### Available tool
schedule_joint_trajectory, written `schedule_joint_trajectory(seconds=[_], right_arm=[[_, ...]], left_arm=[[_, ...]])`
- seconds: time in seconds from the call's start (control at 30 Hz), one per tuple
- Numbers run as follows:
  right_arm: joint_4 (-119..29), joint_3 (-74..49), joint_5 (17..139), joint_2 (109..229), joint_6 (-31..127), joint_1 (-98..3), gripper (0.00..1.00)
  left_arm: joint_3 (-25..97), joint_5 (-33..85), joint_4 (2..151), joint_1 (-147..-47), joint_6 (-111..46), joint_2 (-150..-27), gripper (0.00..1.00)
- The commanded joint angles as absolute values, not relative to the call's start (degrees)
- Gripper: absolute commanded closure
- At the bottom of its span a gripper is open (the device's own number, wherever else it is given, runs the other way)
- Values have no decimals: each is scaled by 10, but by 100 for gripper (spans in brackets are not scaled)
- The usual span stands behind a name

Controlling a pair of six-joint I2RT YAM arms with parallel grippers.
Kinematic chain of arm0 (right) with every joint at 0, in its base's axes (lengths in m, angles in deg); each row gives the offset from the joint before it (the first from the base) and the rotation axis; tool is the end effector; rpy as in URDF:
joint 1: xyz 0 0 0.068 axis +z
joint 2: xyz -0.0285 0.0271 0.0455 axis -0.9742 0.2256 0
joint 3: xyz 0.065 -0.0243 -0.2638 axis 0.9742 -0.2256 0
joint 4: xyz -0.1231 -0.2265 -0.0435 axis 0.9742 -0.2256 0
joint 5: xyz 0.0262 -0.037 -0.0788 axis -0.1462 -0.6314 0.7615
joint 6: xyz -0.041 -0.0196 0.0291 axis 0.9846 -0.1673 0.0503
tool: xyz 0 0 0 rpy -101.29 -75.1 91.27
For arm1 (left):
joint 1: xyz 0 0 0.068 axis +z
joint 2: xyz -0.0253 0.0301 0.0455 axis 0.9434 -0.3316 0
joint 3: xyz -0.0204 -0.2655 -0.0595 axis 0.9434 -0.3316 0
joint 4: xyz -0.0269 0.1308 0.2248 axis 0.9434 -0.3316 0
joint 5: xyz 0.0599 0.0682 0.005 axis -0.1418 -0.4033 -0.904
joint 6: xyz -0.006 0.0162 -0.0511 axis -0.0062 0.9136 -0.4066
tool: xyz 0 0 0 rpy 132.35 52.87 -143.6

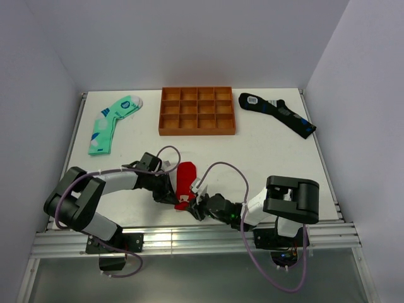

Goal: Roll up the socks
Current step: Roll the sock at the center of the board.

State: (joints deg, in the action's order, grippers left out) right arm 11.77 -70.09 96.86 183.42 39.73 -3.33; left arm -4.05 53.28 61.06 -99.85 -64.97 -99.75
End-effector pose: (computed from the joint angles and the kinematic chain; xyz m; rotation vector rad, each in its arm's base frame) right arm 0.0795 0.2460 0.1107 -0.8687 1.8341 0.8247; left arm 0.1946 -0.1325 0.1167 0.1956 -2.8794 1.0686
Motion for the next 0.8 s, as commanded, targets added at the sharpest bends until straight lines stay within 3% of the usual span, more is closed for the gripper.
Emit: schedule_joint_trajectory(seconds=[0.0, 0.77], right_arm=[[54, -694, 968, 1850, 373, -33, 74], [-64, -683, 748, 1881, 203, -142, 76]], left_arm=[[-60, 502, 622, -997, -664, -973, 100], [-167, 311, 770, -1008, -736, -769, 65]])
